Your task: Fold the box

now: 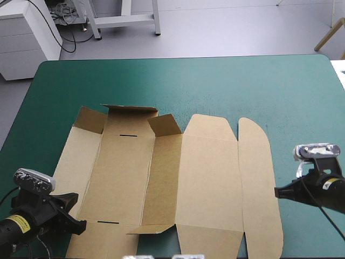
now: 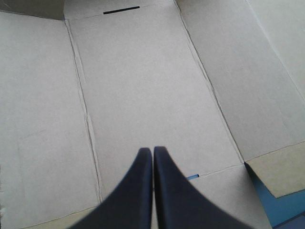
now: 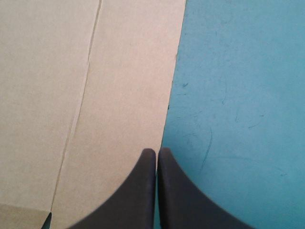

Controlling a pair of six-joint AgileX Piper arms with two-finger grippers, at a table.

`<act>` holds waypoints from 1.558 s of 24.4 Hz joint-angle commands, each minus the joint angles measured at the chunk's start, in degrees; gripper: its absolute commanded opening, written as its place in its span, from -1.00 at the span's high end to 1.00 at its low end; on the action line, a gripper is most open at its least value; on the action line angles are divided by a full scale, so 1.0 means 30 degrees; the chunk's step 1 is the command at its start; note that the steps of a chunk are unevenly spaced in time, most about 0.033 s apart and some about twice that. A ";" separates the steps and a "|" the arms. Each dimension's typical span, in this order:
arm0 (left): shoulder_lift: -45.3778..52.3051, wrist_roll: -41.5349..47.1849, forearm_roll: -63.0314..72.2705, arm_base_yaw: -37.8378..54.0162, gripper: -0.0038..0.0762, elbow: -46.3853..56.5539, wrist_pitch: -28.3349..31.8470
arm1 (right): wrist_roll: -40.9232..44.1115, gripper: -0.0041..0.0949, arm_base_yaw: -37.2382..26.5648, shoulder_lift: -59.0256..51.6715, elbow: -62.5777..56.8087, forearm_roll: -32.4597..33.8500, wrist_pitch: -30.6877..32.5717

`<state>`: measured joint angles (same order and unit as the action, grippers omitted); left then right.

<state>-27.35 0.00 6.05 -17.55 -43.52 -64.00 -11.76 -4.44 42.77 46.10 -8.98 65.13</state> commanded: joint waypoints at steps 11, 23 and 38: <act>-0.0120 0.0000 -0.0730 -0.0020 0.93 -0.0584 0.0920 | -0.0928 0.96 -0.0120 -0.4502 -0.4149 -0.0354 -0.2820; -0.0438 0.0580 -0.2016 -0.0020 0.93 -0.0584 0.0783 | -0.0928 0.96 -0.0120 -0.4502 -0.4149 -0.0432 -0.3544; -0.8541 0.0464 -0.3227 -0.0020 0.93 -0.4334 0.0753 | -0.0928 0.96 -0.0120 -0.4502 -0.4149 -0.0557 -0.3544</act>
<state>-49.25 1.34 -2.52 -17.55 -51.69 -63.78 -13.89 -4.44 28.93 32.17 -9.70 57.41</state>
